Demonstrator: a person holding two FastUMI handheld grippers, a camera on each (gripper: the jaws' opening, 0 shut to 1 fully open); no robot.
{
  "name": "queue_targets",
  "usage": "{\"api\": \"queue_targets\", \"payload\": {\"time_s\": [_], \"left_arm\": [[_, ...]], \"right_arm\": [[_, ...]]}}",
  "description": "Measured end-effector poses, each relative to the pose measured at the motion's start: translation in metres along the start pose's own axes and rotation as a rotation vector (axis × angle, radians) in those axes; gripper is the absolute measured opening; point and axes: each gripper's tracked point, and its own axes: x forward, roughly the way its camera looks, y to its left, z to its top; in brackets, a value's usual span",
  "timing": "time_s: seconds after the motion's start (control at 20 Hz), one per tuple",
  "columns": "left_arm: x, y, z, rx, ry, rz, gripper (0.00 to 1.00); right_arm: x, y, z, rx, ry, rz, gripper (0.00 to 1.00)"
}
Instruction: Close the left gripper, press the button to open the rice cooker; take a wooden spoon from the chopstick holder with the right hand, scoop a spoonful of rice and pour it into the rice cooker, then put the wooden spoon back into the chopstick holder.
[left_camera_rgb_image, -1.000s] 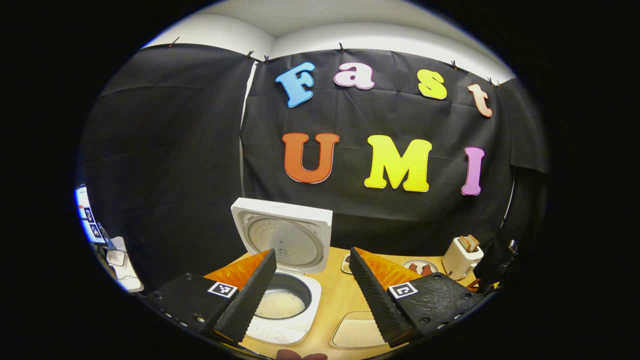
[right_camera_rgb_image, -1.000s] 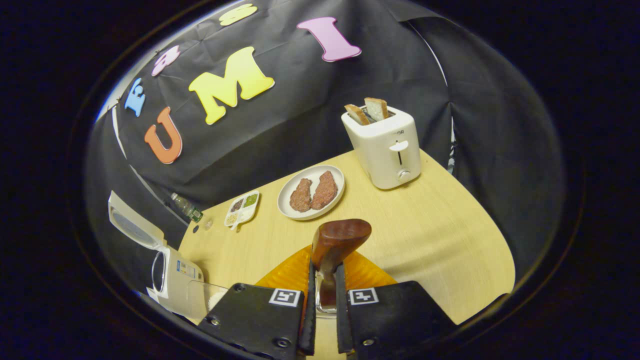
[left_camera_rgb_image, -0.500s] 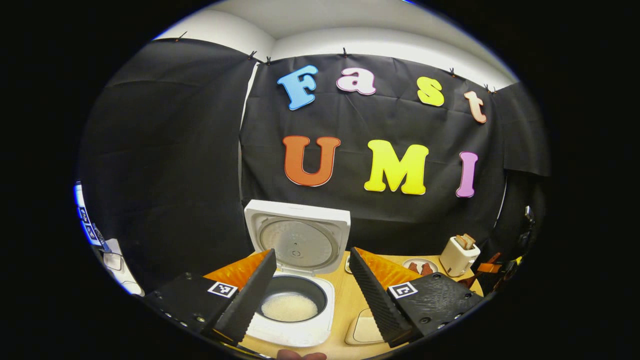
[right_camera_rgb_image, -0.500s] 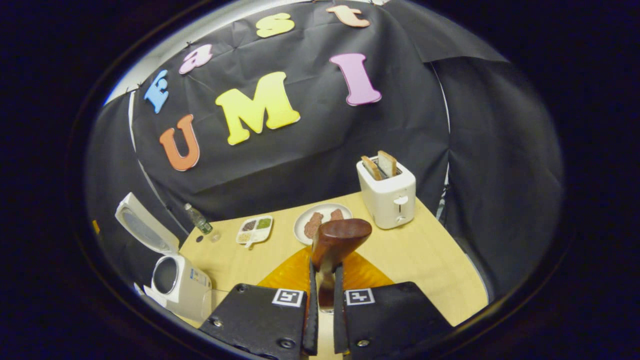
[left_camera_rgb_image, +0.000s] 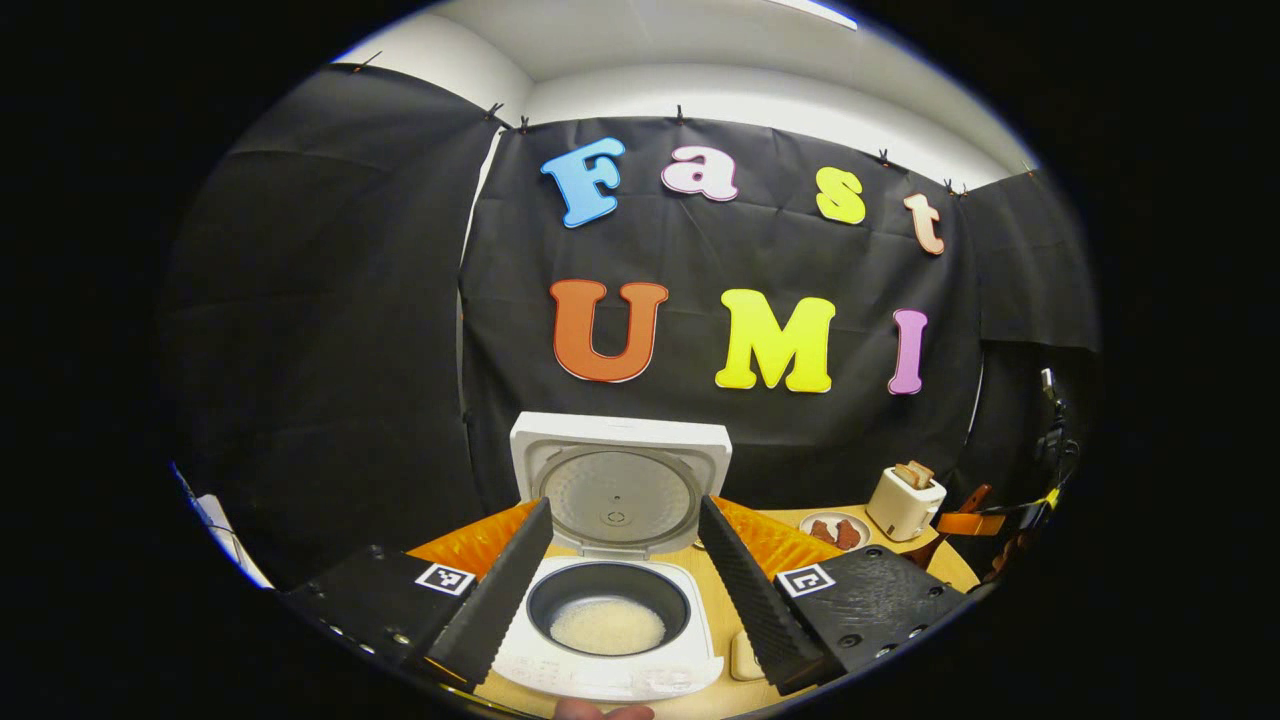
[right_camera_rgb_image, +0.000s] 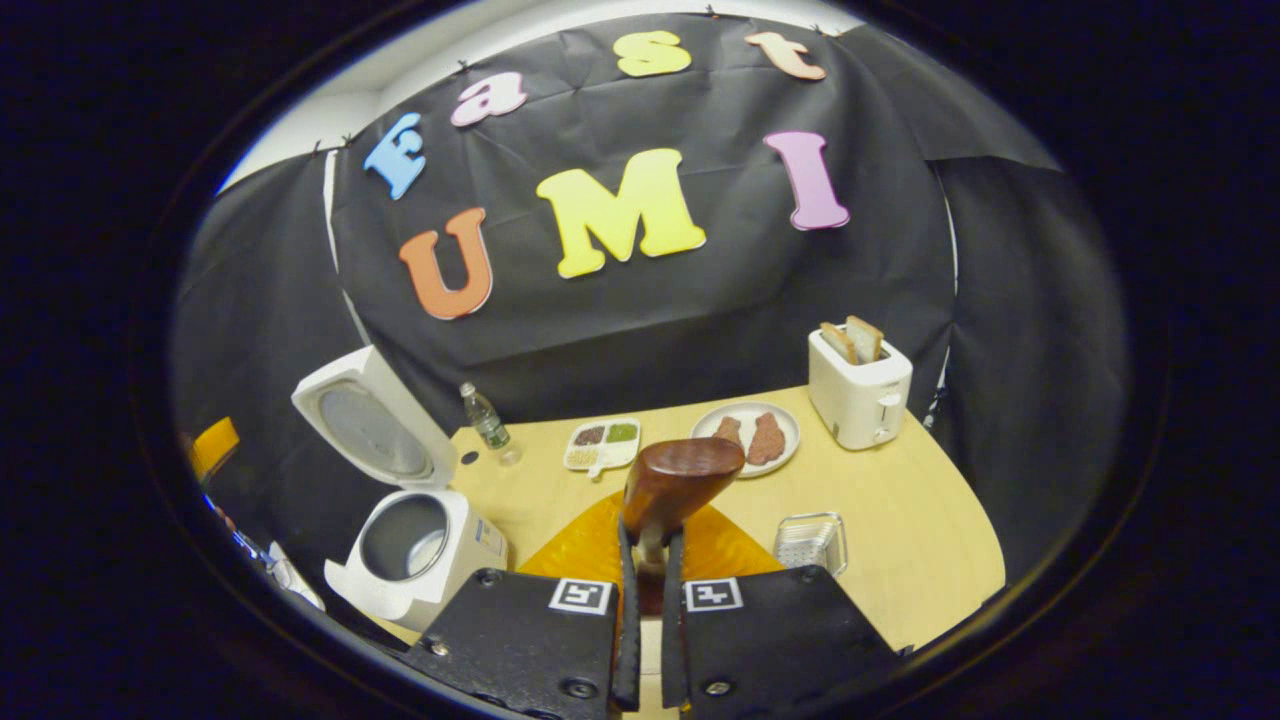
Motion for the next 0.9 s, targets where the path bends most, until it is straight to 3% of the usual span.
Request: {"api": "queue_targets", "payload": {"time_s": [0.1, 0.35, 0.65, 0.75, 0.9], "left_arm": [[-0.005, 0.01, 0.0, 0.01, -0.001, 0.003, 0.94], [-0.02, 0.035, -0.01, -0.04, 0.039, 0.041, 0.94], [-0.039, 0.052, -0.027, -0.004, 0.091, 0.062, 0.94], [-0.042, 0.056, -0.032, 0.019, 0.109, 0.06, 0.94], [-0.042, 0.061, -0.033, 0.017, 0.113, 0.071, 0.94]], "right_arm": [[0.01, 0.011, -0.025, -0.013, 0.03, -0.002, 0.13], [0.049, 0.013, -0.087, -0.173, 0.053, -0.1, 0.13], [0.08, 0.033, -0.107, -0.401, -0.031, -0.166, 0.13], [0.086, 0.043, -0.111, -0.423, -0.045, -0.152, 0.13], [0.092, 0.068, -0.127, -0.312, 0.004, -0.058, 0.13]]}}
